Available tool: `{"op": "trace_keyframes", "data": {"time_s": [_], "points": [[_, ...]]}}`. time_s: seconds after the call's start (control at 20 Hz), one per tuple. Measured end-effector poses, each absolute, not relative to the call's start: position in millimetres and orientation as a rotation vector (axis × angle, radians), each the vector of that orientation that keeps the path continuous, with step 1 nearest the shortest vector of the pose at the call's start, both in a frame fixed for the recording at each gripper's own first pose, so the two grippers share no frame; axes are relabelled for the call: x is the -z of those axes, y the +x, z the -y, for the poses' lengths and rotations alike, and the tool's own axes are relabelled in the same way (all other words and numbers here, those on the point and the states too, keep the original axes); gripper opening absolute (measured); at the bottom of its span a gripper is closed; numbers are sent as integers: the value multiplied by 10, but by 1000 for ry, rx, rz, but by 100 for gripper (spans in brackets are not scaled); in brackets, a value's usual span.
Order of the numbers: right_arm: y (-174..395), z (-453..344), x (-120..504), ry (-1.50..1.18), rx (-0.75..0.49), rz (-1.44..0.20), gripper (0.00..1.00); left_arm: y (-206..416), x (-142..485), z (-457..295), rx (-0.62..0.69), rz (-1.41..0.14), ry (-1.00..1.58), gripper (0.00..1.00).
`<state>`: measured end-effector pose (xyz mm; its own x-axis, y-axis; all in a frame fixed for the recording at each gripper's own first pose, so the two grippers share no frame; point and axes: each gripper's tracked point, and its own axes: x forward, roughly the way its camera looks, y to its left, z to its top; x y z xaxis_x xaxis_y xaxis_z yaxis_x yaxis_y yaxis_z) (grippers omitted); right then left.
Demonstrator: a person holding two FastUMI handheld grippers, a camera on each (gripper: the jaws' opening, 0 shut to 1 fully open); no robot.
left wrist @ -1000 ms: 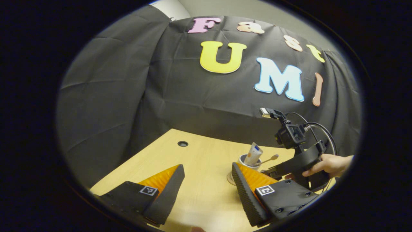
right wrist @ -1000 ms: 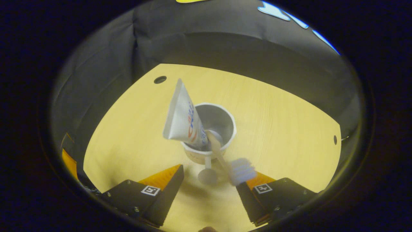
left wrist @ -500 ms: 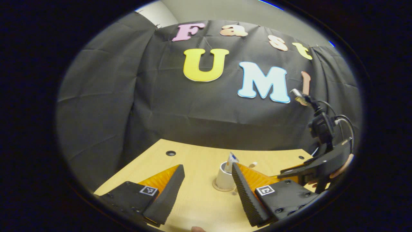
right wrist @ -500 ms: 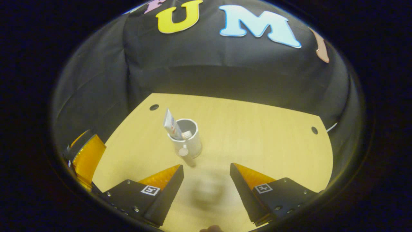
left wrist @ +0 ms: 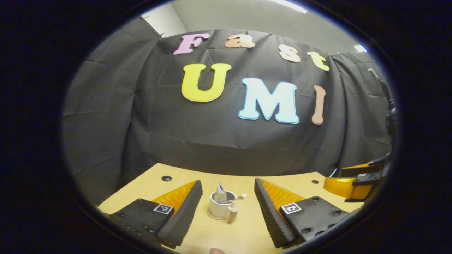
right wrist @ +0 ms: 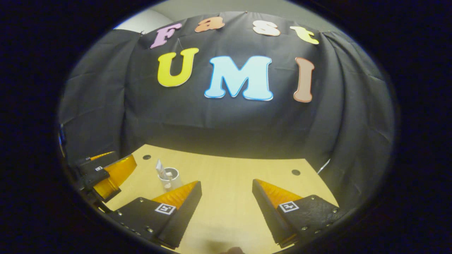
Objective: Put the toothbrush and toothpaste on the desktop into the cup, then pick up the cup and place it on the coaster on the desktop.
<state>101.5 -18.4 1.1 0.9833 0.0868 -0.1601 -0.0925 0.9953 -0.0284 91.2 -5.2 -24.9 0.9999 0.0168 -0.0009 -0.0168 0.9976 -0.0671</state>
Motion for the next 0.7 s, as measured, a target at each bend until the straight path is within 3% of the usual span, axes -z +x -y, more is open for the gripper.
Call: {"op": "trace_keyframes", "data": {"time_s": [0.35,0.7], "points": [[839,297,-264,-152,-97,54,90,842,70,281,-68,63,-37,94],[707,326,-373,-129,-113,114,89,646,-3,475,-75,83,-34,95]]}}
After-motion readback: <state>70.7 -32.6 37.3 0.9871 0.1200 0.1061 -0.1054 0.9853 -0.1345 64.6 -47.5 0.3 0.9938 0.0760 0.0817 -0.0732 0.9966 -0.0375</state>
